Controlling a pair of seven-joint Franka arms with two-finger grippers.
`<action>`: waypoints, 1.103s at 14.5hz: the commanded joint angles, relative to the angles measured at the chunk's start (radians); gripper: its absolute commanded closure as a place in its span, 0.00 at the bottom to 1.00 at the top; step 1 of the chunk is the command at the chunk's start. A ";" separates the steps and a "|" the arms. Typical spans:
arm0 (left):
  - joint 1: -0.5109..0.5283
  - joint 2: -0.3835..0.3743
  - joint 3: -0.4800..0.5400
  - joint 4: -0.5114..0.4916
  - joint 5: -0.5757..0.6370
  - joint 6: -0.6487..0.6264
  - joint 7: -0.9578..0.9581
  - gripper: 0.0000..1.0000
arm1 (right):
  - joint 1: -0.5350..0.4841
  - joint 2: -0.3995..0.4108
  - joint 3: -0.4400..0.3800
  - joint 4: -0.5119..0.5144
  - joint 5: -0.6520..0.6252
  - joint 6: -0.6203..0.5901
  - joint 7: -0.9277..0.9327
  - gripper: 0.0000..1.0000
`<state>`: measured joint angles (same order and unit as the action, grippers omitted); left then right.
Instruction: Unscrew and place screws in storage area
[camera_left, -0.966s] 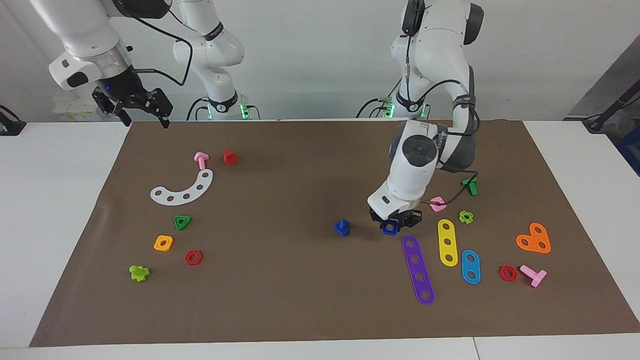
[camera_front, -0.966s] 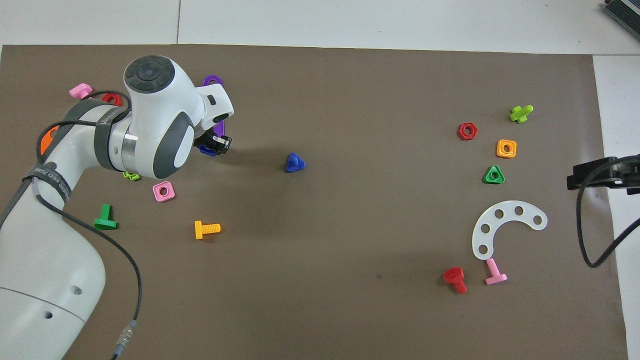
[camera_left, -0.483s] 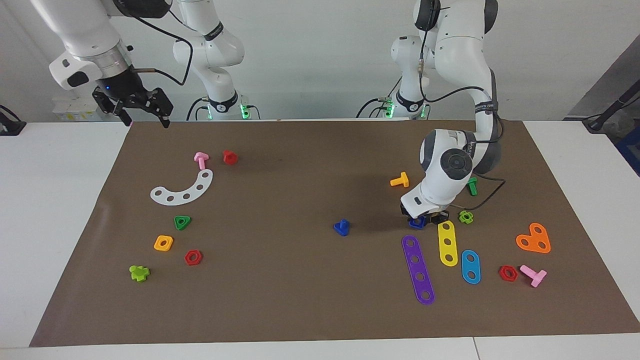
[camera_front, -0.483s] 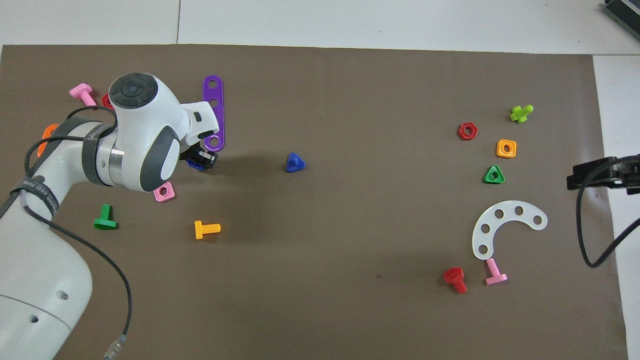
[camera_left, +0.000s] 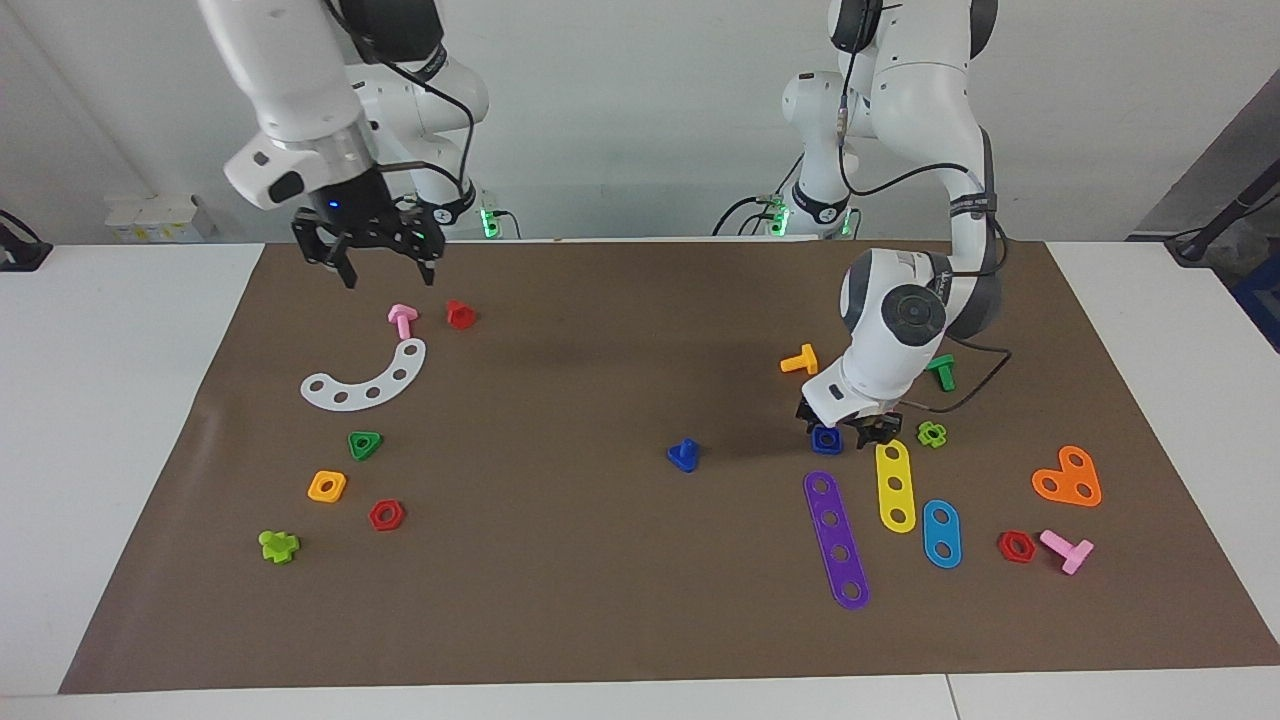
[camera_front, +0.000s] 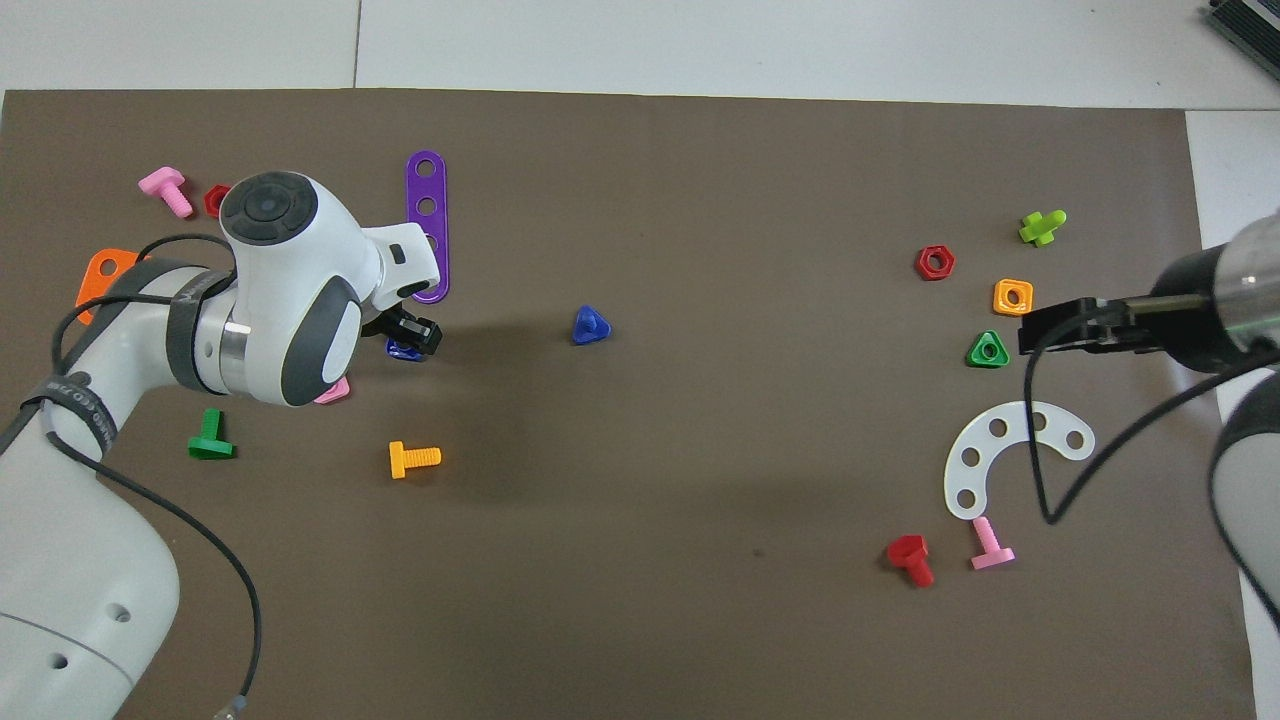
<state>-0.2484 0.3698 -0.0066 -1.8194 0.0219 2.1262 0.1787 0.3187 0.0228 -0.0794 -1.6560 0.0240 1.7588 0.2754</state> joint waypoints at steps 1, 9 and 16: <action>0.056 -0.072 -0.003 -0.028 0.004 0.008 0.033 0.00 | 0.095 0.153 0.001 0.071 0.013 0.115 0.173 0.00; 0.290 -0.207 -0.001 -0.020 0.003 -0.121 0.111 0.00 | 0.333 0.612 -0.003 0.353 -0.030 0.349 0.527 0.00; 0.319 -0.247 0.011 0.185 0.001 -0.400 0.029 0.00 | 0.349 0.692 0.004 0.368 -0.064 0.458 0.525 0.17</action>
<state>0.0672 0.1241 0.0060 -1.7012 0.0218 1.8065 0.2550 0.6639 0.7007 -0.0757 -1.3097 -0.0253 2.2024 0.7967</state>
